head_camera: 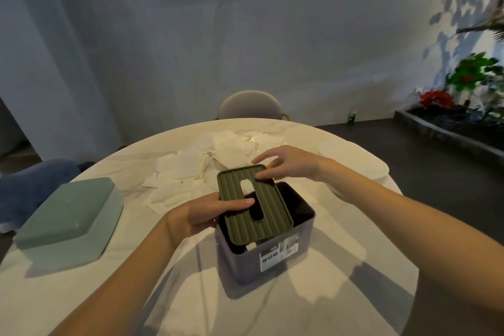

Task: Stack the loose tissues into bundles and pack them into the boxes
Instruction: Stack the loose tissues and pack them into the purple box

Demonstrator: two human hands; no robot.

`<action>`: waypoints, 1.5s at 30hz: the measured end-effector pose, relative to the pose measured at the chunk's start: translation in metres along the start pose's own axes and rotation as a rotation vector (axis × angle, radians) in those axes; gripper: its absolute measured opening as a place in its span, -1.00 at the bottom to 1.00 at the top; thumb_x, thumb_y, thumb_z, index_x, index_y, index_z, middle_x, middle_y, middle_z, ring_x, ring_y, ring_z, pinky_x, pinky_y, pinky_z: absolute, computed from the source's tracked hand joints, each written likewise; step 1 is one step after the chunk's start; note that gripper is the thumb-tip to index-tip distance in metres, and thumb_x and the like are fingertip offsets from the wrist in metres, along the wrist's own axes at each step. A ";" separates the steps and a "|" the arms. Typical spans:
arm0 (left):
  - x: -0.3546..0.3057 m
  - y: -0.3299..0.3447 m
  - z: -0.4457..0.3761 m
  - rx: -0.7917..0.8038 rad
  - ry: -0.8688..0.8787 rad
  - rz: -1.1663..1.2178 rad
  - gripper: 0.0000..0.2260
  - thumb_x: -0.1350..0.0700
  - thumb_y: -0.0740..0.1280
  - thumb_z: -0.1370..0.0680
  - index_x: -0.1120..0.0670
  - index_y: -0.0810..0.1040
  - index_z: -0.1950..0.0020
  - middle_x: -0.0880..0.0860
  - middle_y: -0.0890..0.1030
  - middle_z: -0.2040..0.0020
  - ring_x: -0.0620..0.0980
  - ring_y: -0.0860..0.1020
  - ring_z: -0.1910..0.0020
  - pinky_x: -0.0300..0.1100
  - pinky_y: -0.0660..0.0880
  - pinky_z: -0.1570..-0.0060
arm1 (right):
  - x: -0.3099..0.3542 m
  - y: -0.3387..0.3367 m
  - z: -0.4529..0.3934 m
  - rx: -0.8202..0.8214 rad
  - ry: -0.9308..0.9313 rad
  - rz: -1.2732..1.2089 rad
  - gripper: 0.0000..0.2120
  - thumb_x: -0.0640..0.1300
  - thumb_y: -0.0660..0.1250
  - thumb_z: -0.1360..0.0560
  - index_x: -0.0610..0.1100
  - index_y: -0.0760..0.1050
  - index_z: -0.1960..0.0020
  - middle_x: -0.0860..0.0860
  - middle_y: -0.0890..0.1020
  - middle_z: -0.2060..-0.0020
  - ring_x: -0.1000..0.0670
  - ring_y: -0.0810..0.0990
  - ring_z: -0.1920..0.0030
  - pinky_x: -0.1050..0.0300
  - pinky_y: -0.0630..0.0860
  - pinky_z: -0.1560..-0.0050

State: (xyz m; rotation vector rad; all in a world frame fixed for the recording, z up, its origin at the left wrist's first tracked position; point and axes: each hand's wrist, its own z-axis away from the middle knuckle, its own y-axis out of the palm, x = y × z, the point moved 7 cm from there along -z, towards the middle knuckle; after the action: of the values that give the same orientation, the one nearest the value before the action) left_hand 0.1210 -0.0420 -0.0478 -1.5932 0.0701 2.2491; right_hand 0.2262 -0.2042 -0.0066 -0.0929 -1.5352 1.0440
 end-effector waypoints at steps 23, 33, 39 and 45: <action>0.060 -0.085 0.076 -0.369 0.387 -1.163 -0.52 0.13 0.31 -0.67 -0.39 0.40 -0.45 -0.22 0.52 -0.43 -0.07 0.50 -0.39 -0.08 0.43 -0.36 | -0.002 0.033 0.042 0.229 -0.171 0.254 -0.78 0.05 0.35 -0.61 0.11 0.63 -0.24 0.26 0.66 -0.11 0.16 0.59 -0.17 0.19 0.56 -0.25; 0.103 -0.077 0.083 -0.137 0.251 -1.048 -0.38 -0.55 0.13 -0.41 -0.34 0.44 -0.39 -0.32 0.38 -0.45 -0.25 0.39 -0.40 -0.23 0.42 -0.40 | 0.003 0.043 0.064 0.270 -0.091 0.140 -0.74 0.04 0.36 -0.60 0.10 0.62 -0.27 0.18 0.65 -0.20 0.09 0.58 -0.21 0.33 0.58 -0.12; 0.077 -0.090 0.082 -0.320 0.366 -0.829 -0.86 -0.15 0.26 -0.62 -0.28 0.57 -0.14 -0.26 0.60 -0.14 -0.24 0.59 -0.10 -0.18 0.58 -0.17 | -0.013 0.036 0.042 0.026 -0.057 0.075 -0.75 0.05 0.34 -0.61 -0.02 0.65 -0.20 0.06 0.72 -0.08 0.08 0.70 0.01 0.29 0.62 0.03; 0.041 -0.065 0.049 -0.240 0.393 -0.302 -0.44 -0.44 0.16 -0.55 -0.06 0.64 -0.19 -0.15 0.71 -0.10 -0.10 0.66 -0.12 -0.15 0.63 -0.15 | -0.050 0.002 -0.012 -0.462 0.011 0.293 -0.73 -0.10 0.45 -0.56 -0.09 0.57 -0.24 -0.04 0.63 -0.21 -0.01 0.59 -0.08 0.26 0.50 -0.06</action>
State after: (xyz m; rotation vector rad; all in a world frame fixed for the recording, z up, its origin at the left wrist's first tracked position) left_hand 0.0873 0.0422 -0.0567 -2.0000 -0.3256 1.7456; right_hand 0.2495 -0.2262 -0.0474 -0.6588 -1.7634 0.8891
